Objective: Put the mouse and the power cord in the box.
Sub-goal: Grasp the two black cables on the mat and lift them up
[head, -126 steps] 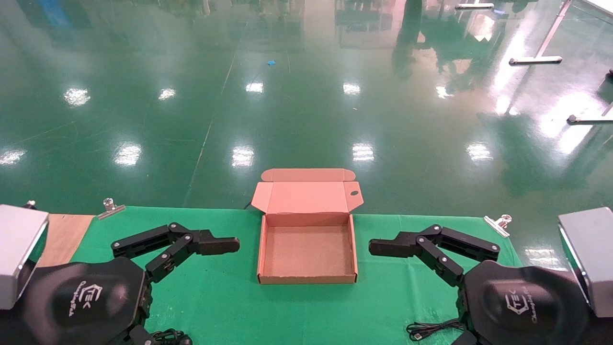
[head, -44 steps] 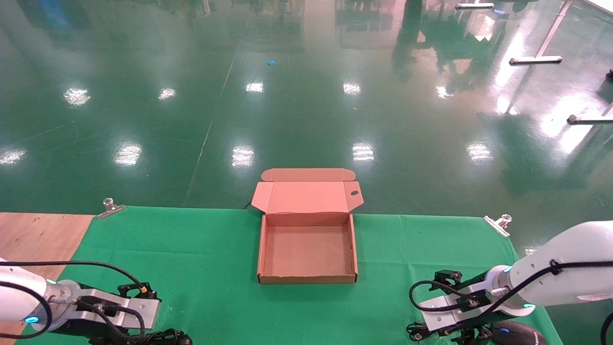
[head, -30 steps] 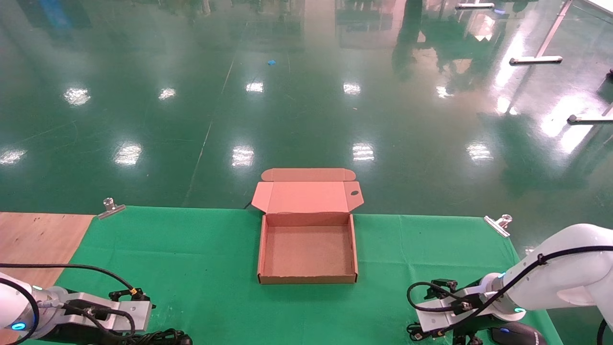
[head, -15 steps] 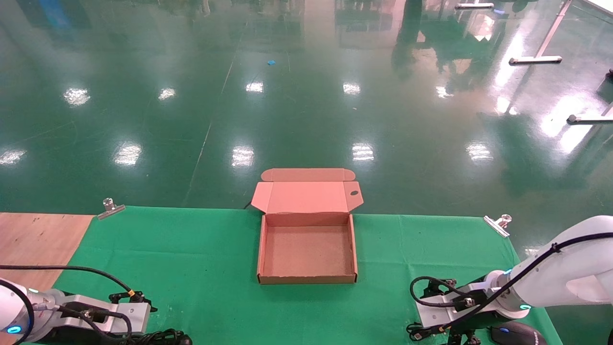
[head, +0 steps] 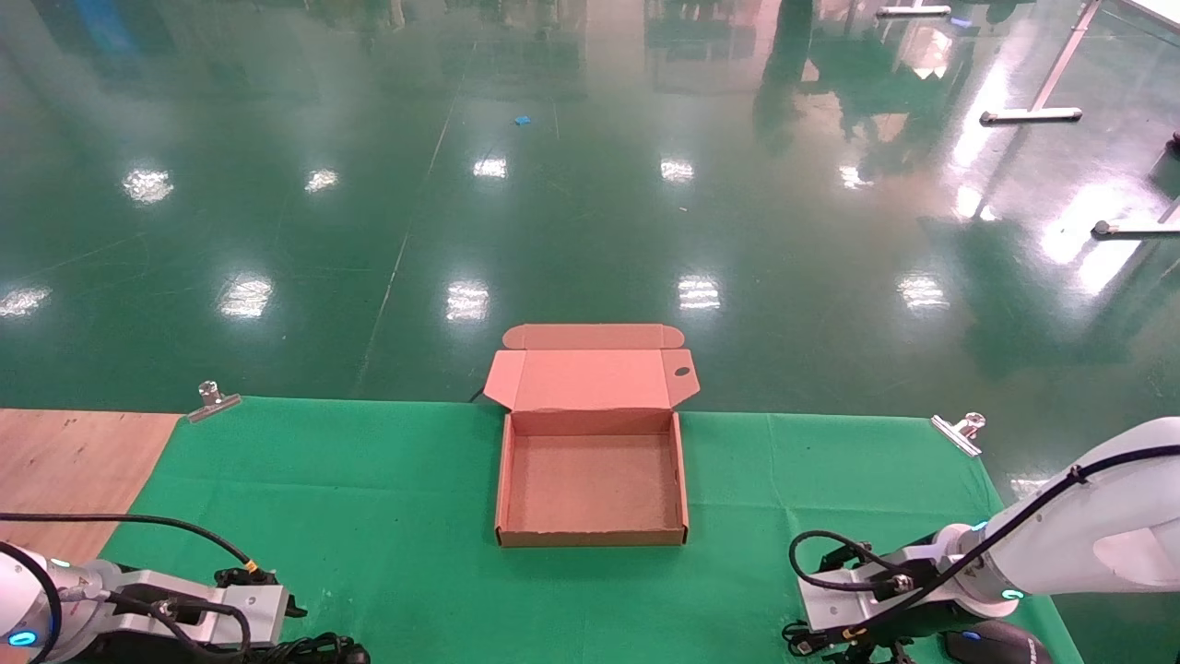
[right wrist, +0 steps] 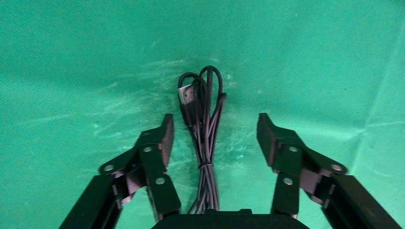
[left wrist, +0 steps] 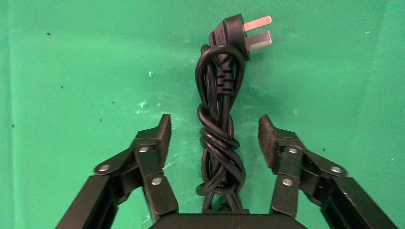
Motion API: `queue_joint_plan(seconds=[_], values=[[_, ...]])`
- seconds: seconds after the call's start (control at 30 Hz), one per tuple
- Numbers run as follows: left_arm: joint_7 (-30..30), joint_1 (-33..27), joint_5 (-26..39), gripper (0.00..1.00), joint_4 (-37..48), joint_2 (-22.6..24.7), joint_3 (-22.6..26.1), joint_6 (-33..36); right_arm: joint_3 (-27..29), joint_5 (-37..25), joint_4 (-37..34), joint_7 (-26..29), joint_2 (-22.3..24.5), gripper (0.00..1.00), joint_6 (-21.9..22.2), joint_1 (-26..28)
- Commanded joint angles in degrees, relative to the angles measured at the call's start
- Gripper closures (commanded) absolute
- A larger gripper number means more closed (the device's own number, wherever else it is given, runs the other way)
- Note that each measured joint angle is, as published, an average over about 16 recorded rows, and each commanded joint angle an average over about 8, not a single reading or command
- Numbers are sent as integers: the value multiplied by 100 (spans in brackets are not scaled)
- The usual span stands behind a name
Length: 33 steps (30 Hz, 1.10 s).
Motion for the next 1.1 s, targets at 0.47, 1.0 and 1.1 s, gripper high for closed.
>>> queue_joint_plan(seconds=[0.47,1.0,1.1], values=[[73,51,3,100,87,82,2,32,43,62,-332,-169,-30,100,47,21],[130,-346,10,100,35,-91,8,410,115,166,-393,-278,102,100,-301,359],[142,-537,8,100,-20,-123,7,541,136,196,-349,-305,147,100,-435,541]])
